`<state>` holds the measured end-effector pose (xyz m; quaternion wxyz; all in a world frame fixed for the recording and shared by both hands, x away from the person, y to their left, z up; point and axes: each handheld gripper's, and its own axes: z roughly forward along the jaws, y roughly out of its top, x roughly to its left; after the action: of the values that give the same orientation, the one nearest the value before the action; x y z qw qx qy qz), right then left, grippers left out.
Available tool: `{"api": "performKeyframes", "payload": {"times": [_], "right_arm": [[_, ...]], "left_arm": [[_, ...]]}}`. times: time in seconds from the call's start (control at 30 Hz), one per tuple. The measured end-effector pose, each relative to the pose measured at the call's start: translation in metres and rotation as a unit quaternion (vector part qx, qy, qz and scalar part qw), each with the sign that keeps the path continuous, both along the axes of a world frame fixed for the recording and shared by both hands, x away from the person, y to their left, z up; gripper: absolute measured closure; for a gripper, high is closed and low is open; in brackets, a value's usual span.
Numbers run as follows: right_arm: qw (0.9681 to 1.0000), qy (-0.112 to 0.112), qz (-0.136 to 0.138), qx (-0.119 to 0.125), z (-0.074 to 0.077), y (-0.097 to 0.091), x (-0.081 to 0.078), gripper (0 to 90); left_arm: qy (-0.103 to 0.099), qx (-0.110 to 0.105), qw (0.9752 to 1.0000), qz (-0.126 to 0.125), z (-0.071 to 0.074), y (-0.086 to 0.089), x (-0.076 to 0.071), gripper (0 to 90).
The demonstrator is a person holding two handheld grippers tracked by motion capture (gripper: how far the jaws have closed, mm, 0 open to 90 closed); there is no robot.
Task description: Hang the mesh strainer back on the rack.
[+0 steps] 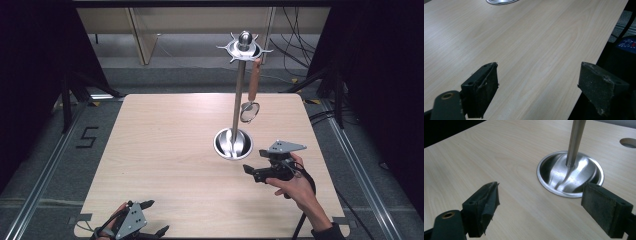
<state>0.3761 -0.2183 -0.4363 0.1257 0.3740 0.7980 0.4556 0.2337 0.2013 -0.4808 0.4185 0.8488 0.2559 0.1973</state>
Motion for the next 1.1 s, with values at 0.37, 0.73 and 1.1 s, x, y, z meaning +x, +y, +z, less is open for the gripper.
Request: {"api": "performKeyframes", "payload": {"times": [0.37,0.73,1.1], "right_arm": [[0.9999,-0.005,0.009,-0.006,-0.008,-0.001,-0.006,15.7],[0.9999,0.004,0.01,-0.008,-0.018,-0.002,-0.011,15.9],[0.9994,0.029,0.016,-0.006,-0.029,0.001,-0.017,16.3]], "left_arm": [[-0.005,-0.012,0.9999,0.007,-0.001,-0.001,0.0,15.5],[-0.008,-0.009,0.9999,0.007,-0.001,0.0,0.0,15.5],[0.002,0.003,1.0,0.001,-0.001,-0.001,0.0,15.5]]}}
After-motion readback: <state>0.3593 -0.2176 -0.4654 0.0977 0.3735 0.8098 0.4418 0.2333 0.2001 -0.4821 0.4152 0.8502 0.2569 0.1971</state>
